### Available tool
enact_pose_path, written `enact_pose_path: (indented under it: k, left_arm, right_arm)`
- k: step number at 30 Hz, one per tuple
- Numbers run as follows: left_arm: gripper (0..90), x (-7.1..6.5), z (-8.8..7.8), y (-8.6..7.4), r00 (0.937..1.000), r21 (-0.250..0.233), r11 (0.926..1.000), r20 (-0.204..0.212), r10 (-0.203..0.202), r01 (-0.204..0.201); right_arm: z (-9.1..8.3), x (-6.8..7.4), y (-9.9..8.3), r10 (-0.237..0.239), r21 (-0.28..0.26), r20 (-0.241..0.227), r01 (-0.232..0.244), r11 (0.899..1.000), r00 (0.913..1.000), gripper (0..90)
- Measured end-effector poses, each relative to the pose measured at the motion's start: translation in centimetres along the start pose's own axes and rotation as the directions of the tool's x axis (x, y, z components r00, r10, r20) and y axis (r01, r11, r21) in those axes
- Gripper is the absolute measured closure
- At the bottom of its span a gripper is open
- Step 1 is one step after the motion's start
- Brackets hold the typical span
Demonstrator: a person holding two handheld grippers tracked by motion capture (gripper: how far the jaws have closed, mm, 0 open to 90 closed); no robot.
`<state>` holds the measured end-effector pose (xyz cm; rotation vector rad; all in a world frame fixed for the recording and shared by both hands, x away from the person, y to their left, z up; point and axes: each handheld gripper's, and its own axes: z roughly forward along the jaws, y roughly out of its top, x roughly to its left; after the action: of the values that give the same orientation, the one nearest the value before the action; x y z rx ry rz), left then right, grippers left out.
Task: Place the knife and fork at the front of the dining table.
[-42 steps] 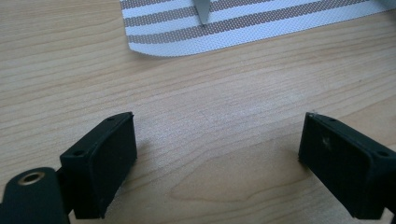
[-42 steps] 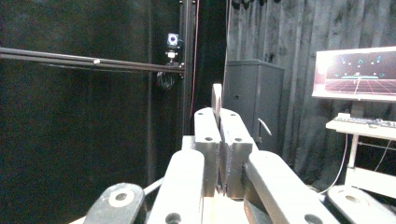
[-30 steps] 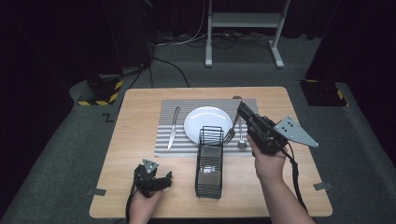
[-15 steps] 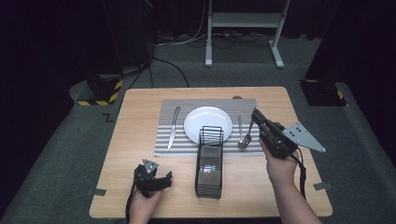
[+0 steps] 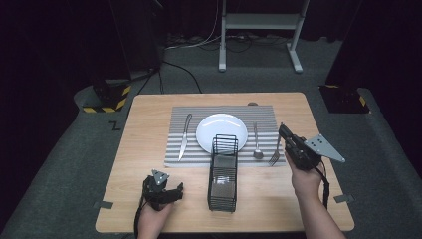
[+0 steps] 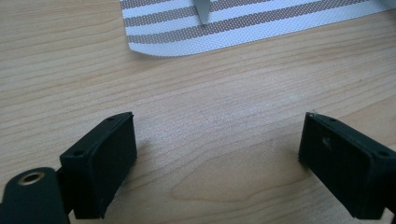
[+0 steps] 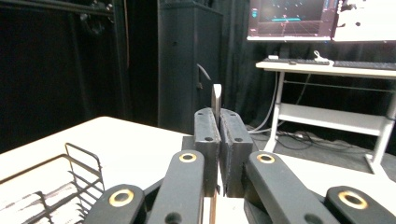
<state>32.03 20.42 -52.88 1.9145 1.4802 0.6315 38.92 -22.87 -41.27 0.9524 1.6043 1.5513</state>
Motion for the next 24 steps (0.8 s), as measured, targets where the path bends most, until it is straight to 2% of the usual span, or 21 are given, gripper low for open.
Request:
enact_pose_path:
  k: [8, 17, 24]
  left_arm:
    - [11.1, 0.0, 0.0, 0.0, 1.0, 0.0, 1.0, -0.002, -0.002, 0.002]
    - [11.1, 0.0, 0.0, 0.0, 1.0, 0.0, 1.0, -0.004, -0.006, 0.006]
    - [11.1, 0.0, 0.0, 0.0, 0.9999, -0.001, 1.0, -0.006, -0.008, 0.008]
  right_arm:
    - [0.7, -0.9, -0.8, 0.006, 0.026, 0.019, -0.007, 1.0, 0.9998, 87.3]
    - [2.7, -2.0, -1.8, 0.022, 0.064, 0.033, -0.024, 0.998, 0.9992, 87.3]
    - [3.9, -2.2, -2.1, 0.026, 0.073, 0.031, -0.028, 0.997, 0.9992, 87.3]
